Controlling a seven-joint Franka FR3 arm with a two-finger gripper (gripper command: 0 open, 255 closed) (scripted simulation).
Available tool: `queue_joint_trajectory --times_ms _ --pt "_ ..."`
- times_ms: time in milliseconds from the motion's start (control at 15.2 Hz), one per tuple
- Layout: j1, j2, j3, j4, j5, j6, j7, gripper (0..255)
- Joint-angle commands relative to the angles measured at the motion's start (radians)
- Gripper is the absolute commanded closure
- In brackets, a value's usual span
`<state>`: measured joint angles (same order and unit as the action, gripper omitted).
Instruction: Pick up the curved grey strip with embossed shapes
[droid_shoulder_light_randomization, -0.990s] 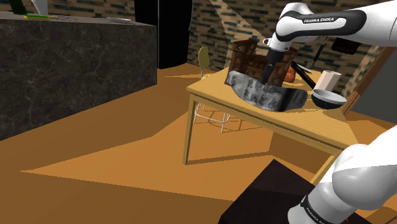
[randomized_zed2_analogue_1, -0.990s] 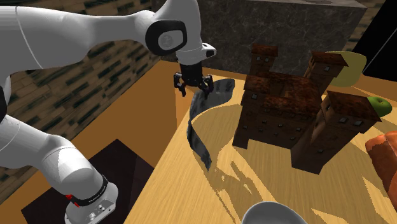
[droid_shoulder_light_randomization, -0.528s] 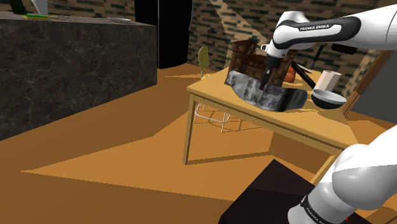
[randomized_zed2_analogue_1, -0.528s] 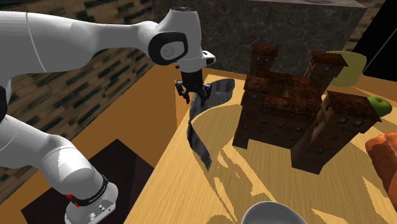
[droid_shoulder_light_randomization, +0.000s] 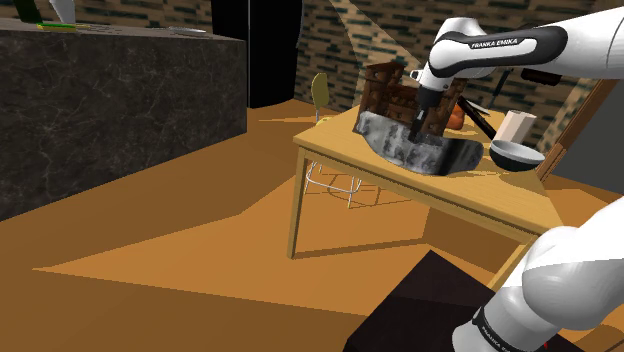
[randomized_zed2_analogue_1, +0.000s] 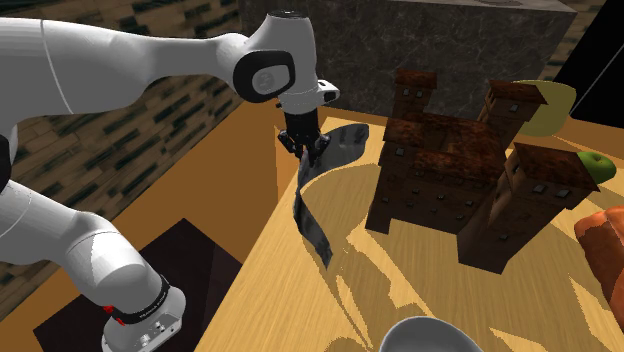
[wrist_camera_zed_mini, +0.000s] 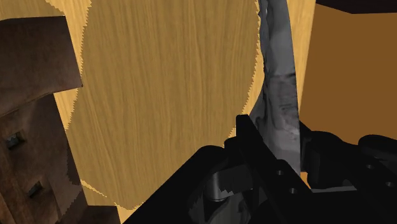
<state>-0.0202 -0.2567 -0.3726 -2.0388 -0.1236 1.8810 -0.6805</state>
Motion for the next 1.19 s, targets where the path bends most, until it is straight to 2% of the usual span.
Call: queue_joint_trajectory --times_ms 0,990,1122 --pt "0.0 0.001 -0.001 -0.001 0.0 0.002 0.0 255" --pt "0.006 0.022 0.007 0.221 0.013 -0.2 -0.013 255" --pt "0.006 0.022 0.007 0.223 0.013 -0.202 -0.013 255"
